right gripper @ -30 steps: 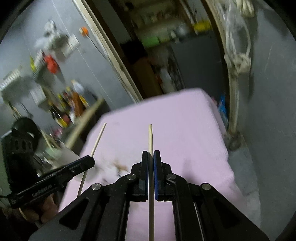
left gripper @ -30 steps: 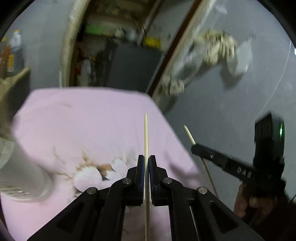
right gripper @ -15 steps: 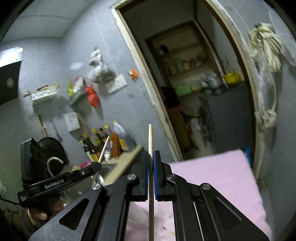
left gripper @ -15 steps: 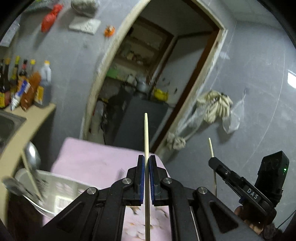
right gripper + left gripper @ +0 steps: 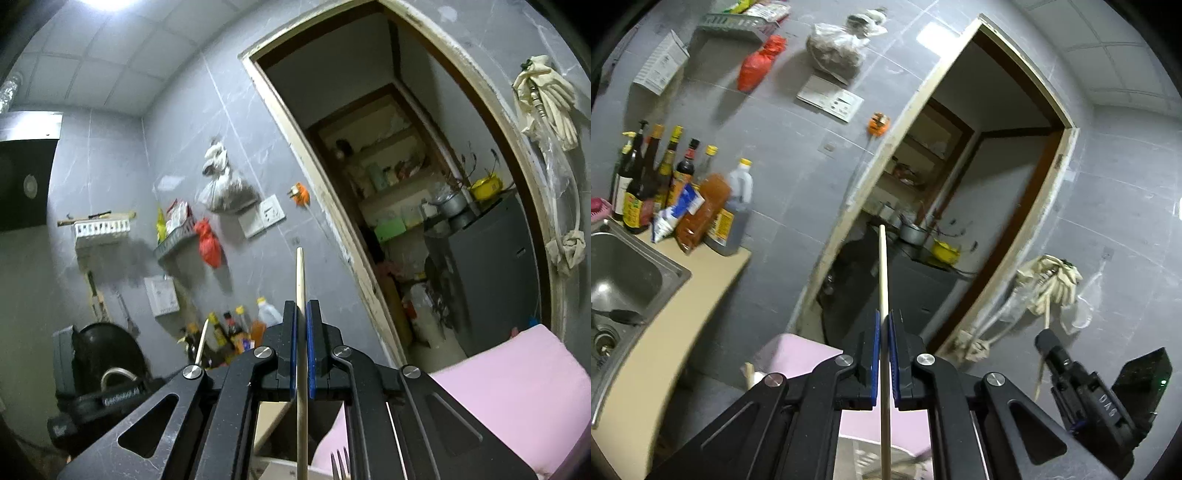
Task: Organize utensils
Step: 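Lift both chopsticks and carry them over the white caddy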
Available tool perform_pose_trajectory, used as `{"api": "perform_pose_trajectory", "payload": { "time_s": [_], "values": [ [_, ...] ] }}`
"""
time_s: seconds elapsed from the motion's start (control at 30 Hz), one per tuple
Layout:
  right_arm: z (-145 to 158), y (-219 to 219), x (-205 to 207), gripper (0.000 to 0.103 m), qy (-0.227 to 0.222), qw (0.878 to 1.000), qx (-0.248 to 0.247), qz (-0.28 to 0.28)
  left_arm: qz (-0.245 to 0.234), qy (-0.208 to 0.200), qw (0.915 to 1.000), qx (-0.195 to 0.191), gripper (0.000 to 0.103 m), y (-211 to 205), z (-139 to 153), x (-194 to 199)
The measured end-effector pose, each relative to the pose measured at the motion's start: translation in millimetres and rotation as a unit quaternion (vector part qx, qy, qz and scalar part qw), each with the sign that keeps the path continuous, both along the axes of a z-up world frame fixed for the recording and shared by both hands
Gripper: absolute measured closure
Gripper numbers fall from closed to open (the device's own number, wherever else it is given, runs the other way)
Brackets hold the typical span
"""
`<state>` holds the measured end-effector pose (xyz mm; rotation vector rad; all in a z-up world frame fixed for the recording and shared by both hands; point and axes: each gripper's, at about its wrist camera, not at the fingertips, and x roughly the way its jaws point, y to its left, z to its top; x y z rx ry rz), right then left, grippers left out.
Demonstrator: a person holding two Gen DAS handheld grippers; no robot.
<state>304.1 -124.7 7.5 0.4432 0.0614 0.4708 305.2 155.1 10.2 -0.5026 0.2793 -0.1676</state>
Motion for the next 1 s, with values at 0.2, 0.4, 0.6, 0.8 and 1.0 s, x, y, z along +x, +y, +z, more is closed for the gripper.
{"api": "perform_pose_trajectory", "payload": {
  "time_s": [0.2,0.4,0.6,0.8,1.0],
  "values": [
    [-24.8,17.1,8.8,0.099,-0.006,0.999,0.032,-0.039,0.038,-0.022,0.999,0.011,0.098,11.2,-29.2,2.2],
    [-41.1,36.3,8.3,0.099,-0.009,0.997,0.024,-0.073,0.072,-0.035,0.9968,0.001,0.098,24.0,-47.7,2.4],
    [-42.2,45.0,3.7,0.099,-0.025,0.994,0.021,-0.107,0.097,-0.047,0.994,-0.014,0.098,36.1,-54.0,-0.7],
    [-46.8,56.4,-7.7,0.099,-0.042,0.989,0.021,-0.143,0.114,-0.052,0.9916,-0.031,0.098,39.3,-62.9,-2.5],
    [-57.8,56.5,-7.2,0.099,-0.041,0.988,0.03,-0.149,0.129,-0.059,0.9894,-0.032,0.098,33.4,-72.6,-3.7]
  ]
}}
